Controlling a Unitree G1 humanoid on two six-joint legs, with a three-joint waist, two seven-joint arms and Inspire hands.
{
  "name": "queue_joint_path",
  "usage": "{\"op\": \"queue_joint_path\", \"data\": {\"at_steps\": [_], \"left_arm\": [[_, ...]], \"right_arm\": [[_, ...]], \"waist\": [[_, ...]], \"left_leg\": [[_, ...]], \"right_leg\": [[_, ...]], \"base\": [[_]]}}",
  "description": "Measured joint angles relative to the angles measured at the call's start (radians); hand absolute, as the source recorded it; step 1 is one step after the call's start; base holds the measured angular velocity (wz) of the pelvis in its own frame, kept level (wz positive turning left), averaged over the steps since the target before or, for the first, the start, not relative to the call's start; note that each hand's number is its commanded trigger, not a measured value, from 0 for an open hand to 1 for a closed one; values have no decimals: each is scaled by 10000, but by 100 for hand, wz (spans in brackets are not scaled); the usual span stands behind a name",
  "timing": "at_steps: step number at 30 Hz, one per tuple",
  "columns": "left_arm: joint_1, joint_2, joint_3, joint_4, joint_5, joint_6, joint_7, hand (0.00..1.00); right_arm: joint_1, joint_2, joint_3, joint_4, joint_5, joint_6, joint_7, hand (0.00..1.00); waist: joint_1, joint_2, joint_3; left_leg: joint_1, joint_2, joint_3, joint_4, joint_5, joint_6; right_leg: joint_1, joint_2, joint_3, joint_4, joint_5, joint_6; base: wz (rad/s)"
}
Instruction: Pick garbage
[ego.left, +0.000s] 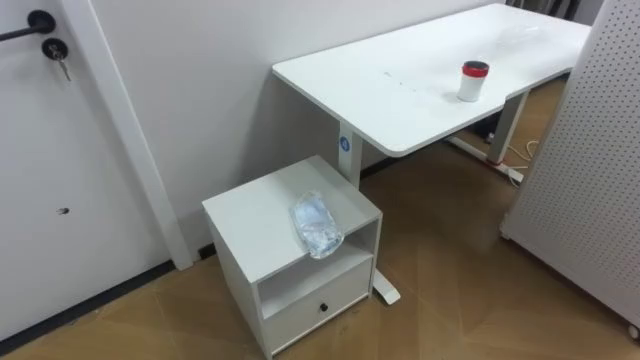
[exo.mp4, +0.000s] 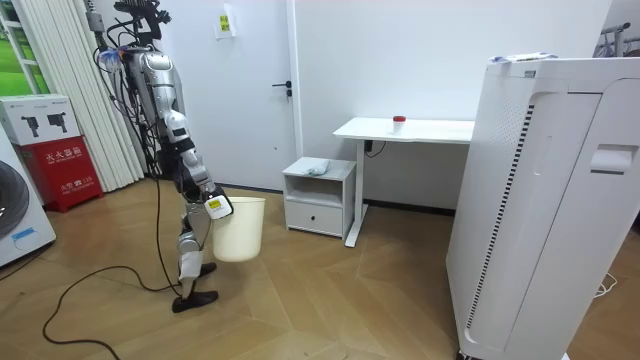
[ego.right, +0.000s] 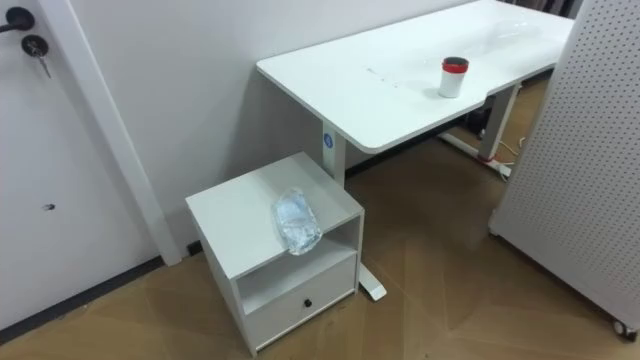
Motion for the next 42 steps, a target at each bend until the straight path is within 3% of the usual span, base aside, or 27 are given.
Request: {"op": "queue_joint_path", "data": {"at_steps": [6, 29, 33, 35, 37, 40, 42], "left_arm": [[35, 0, 1, 1, 1, 8, -9, 0], [77, -2, 204, 89, 10, 138, 139, 0], [75, -4, 85, 109, 11, 164, 139, 0], [23, 4, 106, 202, 16, 170, 138, 0], [46, 16, 116, 272, 20, 204, 125, 0], [110, 13, 129, 335, 8, 255, 56, 0], [151, 48, 225, 384, -62, 287, -23, 0]], "right_arm": [[-7, -1, -4, 0, -26, 12, 0, 100], [-12, 50, -14, 50, -42, 51, 9, 100], [-41, 52, 6, 38, -42, 60, 14, 100], [-36, 48, 4, 41, -46, 61, 28, 100], [-26, 50, 3, 41, -46, 97, 58, 100], [-10, 35, -10, 5, -44, 128, 87, 100], [-9, 20, -4, 23, -20, 112, 111, 100]], "waist": [[4, -6, -30], [-3, -328, -9], [12, -199, 18], [38, -169, -17], [65, -130, 31], [218, -164, 41], [305, -139, 37]], "left_leg": [[16, -24, -2, 1, 0, 0], [-99, -70, -99, 75, -33, 58], [-453, 43, -160, 581, -218, 87], [-574, 111, -240, 894, -319, 96], [-614, 182, -268, 1104, -438, 75], [-647, 313, -235, 1549, -711, 26], [-720, 525, -253, 2113, -1011, -34]], "right_leg": [[-2, 9, -30, 1, -3, 6], [-6, -65, -261, 53, -35, 60], [-75, 89, -312, 209, -43, 53], [-158, 145, -367, 272, -48, 43], [-174, 194, -367, 436, -123, 12], [-294, 168, -237, 983, -500, -32], [-358, 224, -255, 1568, -884, -101]], "base": [[0], [1], [5], [8], [3], [-9], [-2]]}}
